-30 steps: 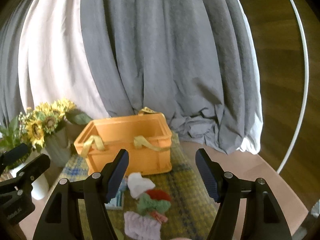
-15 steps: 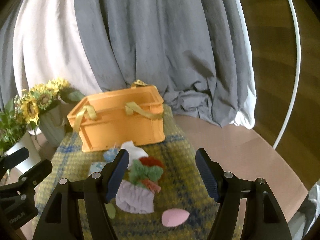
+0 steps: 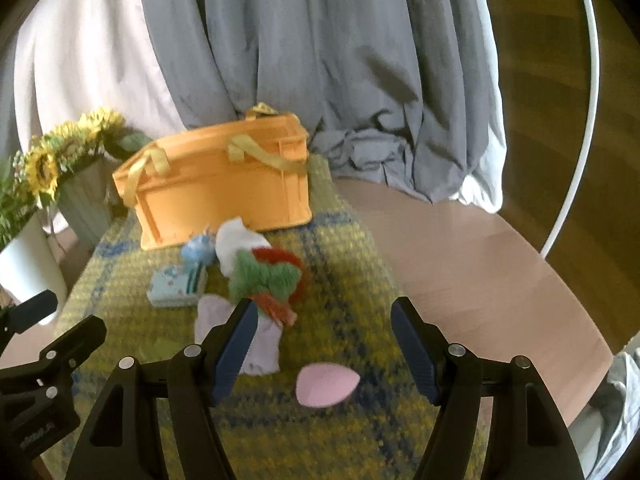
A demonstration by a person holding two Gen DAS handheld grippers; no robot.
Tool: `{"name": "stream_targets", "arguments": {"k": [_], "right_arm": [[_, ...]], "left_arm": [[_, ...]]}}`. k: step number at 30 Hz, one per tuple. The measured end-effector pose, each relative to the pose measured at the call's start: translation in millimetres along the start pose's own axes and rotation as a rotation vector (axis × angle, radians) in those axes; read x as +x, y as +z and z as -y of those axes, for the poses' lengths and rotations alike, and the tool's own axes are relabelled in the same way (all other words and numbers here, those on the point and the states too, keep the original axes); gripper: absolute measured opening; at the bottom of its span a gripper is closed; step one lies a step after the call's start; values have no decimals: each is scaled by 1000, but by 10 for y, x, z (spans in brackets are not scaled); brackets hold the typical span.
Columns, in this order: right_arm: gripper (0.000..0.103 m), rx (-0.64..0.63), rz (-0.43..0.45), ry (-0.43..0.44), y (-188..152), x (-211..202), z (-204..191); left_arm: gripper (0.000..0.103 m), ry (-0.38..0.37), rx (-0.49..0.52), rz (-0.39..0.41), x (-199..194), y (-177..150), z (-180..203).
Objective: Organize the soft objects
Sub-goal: 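Grasp the pink sponge with the right gripper while the left gripper grasps the green frog plush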
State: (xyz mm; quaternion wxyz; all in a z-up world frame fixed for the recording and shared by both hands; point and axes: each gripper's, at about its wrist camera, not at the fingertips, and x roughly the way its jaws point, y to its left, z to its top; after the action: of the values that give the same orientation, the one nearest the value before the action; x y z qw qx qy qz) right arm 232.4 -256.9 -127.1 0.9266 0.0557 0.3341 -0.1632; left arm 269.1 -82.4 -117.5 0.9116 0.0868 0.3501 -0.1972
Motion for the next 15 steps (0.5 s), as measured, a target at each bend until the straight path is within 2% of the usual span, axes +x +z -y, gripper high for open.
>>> {"name": "stream_targets", "arguments": {"k": [7,15], "right_arm": [[70,11,-63,3,-162,130,66],[70,2,-120,8,-339,302,90]], "left_arm": [[73,-18,5,-80,194,-150,63],[73,-15,32,-131,398,-283,139]]}}
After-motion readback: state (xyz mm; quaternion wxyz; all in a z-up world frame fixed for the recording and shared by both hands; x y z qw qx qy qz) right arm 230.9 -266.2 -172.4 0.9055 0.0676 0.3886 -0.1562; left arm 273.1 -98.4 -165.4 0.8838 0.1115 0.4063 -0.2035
